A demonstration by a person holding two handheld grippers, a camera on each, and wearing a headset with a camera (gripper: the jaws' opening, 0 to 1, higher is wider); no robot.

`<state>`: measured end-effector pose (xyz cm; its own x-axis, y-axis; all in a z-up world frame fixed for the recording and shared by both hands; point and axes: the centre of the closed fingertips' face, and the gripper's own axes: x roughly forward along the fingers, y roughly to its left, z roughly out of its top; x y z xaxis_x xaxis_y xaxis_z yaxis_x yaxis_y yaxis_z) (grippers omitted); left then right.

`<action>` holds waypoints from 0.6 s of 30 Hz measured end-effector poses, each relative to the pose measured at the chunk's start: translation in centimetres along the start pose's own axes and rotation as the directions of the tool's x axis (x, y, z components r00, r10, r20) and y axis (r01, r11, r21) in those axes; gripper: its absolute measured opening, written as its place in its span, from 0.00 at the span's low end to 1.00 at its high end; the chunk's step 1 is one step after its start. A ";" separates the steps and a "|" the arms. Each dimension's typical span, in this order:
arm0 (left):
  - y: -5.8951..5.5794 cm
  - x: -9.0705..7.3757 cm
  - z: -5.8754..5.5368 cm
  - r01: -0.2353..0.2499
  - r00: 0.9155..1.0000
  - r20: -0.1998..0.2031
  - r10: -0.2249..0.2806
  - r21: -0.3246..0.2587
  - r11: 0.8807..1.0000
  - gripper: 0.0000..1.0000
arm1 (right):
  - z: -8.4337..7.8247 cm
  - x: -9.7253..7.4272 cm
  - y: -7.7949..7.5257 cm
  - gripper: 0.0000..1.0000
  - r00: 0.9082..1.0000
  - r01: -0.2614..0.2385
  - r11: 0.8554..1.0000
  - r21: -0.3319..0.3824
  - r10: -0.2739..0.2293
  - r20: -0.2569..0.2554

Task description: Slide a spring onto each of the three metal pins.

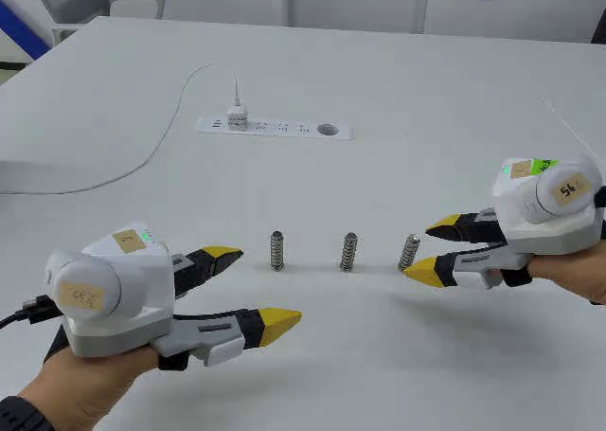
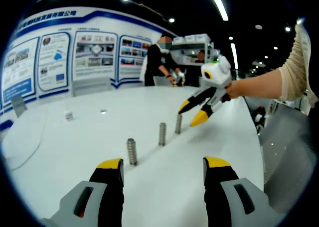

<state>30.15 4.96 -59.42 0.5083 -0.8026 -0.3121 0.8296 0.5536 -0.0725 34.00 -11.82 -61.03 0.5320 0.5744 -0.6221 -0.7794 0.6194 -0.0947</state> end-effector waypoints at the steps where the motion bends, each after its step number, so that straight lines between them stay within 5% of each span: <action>1: 0.0 0.0 0.0 0.000 1.000 0.000 0.000 0.000 1.000 0.66 | 0.0 -0.1 0.0 0.45 1.000 0.002 1.000 0.000 -0.002 0.001; 18: 0.2 -0.2 -0.2 -0.011 1.000 0.001 0.011 -0.008 1.000 0.67 | -0.3 -1.8 0.9 0.53 0.999 0.016 1.000 0.011 -0.017 0.040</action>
<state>30.18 5.23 -59.56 0.5179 -0.7966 -0.3117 0.8219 0.5644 -0.0768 32.26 -12.49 -60.17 0.5578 0.5845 -0.5892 -0.7668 0.6346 -0.0964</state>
